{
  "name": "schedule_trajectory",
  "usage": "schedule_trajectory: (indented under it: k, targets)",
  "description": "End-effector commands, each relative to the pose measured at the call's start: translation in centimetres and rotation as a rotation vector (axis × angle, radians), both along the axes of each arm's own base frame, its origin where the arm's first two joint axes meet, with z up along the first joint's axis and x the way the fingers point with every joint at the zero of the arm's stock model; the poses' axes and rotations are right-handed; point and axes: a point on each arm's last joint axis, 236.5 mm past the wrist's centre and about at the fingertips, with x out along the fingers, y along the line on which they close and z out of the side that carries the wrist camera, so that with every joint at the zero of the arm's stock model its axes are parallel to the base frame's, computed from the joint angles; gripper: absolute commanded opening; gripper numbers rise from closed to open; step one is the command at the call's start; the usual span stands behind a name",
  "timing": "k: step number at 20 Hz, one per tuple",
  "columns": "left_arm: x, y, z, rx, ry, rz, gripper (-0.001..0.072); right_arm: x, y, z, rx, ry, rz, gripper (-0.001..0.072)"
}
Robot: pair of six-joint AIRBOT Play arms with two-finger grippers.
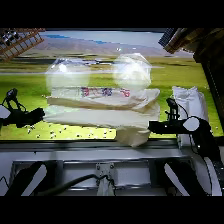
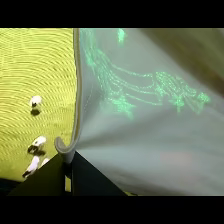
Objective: Fold the clothes and pants, and hang the long-sleeved shirts on hangers.
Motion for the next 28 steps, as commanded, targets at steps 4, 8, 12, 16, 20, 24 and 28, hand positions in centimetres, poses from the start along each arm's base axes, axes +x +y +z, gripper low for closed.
schedule_trajectory:
  k: [4, 8, 12, 16, 20, 24, 28]
  targets:
    - [6.3, -0.5, 3.5, -0.06, -0.291, 0.088, 0.0001, 7.0, -0.5, 2.5, -0.017, -0.035, 0.034, 0.0023]
    - [11.0, -0.2, 4.4, -0.011, -0.39, 0.062, 0.0001, 13.6, -0.1, 2.6, 0.011, -0.015, 0.043, 0.0024]
    - [16.1, -1.4, 2.3, -0.012, -0.385, 0.027, 0.0001, 18.7, -0.1, 0.8, 0.026, 0.011, 0.04, 0.0024]
    - [19.9, -1.9, -1.0, -0.016, -0.342, 0.012, 0.0002, 22.3, -0.3, -1.7, 0.022, 0.026, 0.063, 0.0024]
    - [21.5, -1.5, -3.1, -0.013, -0.32, 0.021, 0.0001, 25.2, -0.5, -3.0, 0.016, 0.006, 0.065, 0.0024]
    - [20.7, -1.8, -5.1, -0.026, -0.257, 0.014, 0.0008, 27.5, -0.9, -3.1, 0.003, -0.057, 0.04, 0.0293]
    - [19.1, -1.5, -4.8, -0.048, -0.2, 0.013, 0.0379, 26.9, -3.3, -1.0, -0.072, -0.072, 0.056, 0.0445]
